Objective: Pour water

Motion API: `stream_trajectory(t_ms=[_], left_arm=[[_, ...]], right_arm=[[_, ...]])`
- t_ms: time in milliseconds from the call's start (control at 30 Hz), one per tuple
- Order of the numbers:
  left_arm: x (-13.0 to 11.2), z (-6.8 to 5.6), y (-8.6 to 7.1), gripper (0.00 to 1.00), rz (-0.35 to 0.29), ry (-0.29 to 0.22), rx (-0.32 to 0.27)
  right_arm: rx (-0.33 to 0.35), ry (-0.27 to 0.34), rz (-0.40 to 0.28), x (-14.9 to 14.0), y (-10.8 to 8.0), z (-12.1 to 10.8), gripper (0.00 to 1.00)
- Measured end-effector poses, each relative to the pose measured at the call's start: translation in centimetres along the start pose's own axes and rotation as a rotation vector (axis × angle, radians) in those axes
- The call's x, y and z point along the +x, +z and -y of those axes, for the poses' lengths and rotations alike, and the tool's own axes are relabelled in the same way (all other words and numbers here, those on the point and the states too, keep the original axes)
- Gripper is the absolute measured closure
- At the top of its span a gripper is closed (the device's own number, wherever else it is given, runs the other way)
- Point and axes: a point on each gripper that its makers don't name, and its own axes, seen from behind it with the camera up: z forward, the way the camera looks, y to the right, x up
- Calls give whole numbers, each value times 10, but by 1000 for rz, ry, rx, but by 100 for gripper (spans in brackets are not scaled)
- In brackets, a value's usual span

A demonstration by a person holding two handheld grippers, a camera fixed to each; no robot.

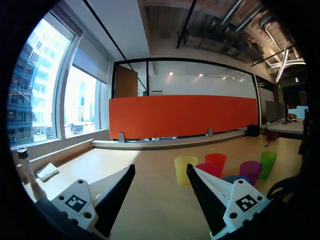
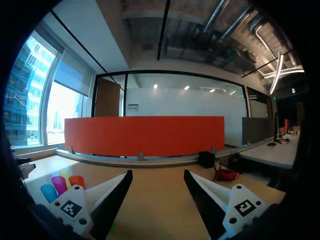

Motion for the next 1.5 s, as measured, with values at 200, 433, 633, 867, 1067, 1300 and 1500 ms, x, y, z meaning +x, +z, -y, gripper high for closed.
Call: stream_trajectory(t_ms=[200, 433, 633, 867, 1067, 1300, 1500], left_arm=[[-1, 1, 0, 5, 3, -10, -4], [-4, 5, 1, 4, 10, -27, -5], [-5, 5, 3, 5, 12, -29, -8], [-6, 6, 3, 5, 11, -31, -7], [-6, 5, 3, 5, 13, -30, -8], [-5, 5, 3, 5, 13, -30, -8], [-5, 6, 3, 5, 13, -30, -8]], right_arm=[[0, 0, -1, 2, 0, 0, 1], [5, 1, -2, 3, 0, 2, 1], [8, -2, -1, 2, 0, 5, 1], [6, -1, -3, 2, 0, 4, 1], [7, -5, -9, 3, -2, 2, 1], [15, -14, -19, 1, -3, 0, 1], [26, -30, -29, -6, 4, 1, 1]])
